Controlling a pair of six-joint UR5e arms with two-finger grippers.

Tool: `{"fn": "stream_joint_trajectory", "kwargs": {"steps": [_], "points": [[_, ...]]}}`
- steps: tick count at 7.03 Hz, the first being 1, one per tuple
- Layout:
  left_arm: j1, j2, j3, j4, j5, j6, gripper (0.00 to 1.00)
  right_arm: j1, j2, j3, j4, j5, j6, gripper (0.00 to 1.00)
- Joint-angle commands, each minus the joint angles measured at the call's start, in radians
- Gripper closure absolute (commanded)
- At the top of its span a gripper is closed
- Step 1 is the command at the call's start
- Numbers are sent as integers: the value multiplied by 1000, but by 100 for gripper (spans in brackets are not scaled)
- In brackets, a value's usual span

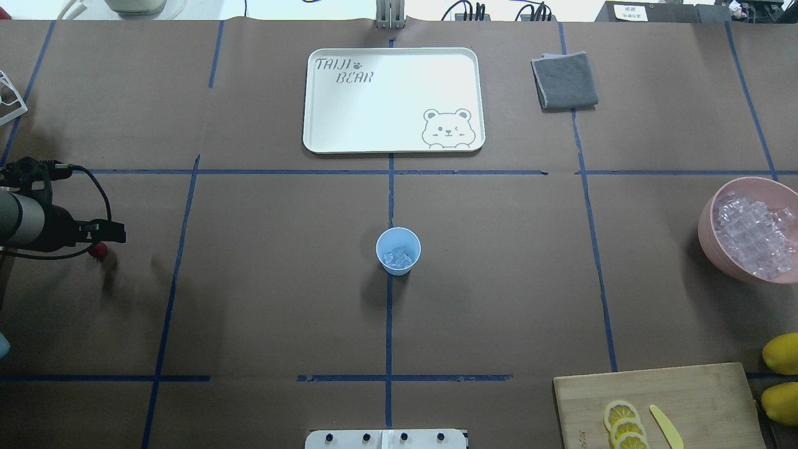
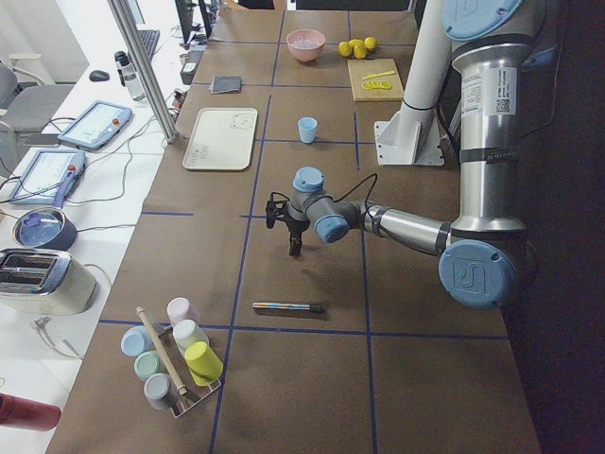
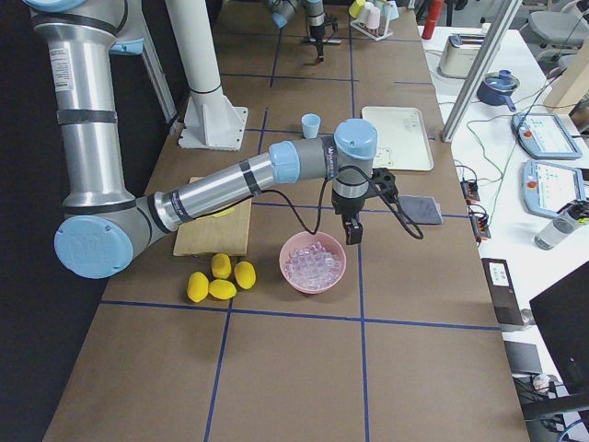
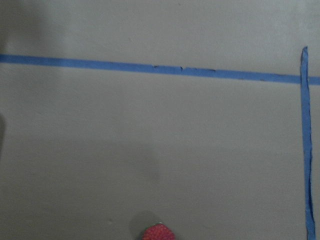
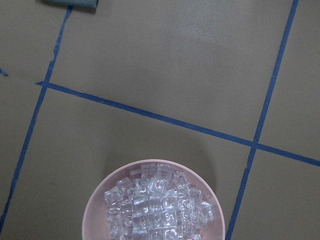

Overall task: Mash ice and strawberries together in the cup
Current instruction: 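Lower the left gripper onto the red strawberry and grasp it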

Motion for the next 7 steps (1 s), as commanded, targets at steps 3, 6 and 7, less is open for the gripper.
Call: {"fn": "stream_joint_trajectory", "kwargs": {"steps": [3, 6, 7], "points": [[7, 5, 27, -13, -1, -9, 2, 5, -8, -1, 1, 0, 1, 1], [7, 10, 33, -11, -1, -11, 2, 5, -6, 1, 1, 0, 2, 1], [7, 10, 33, -11, -1, -12, 3, 5, -6, 1, 1, 0, 2, 1]]}}
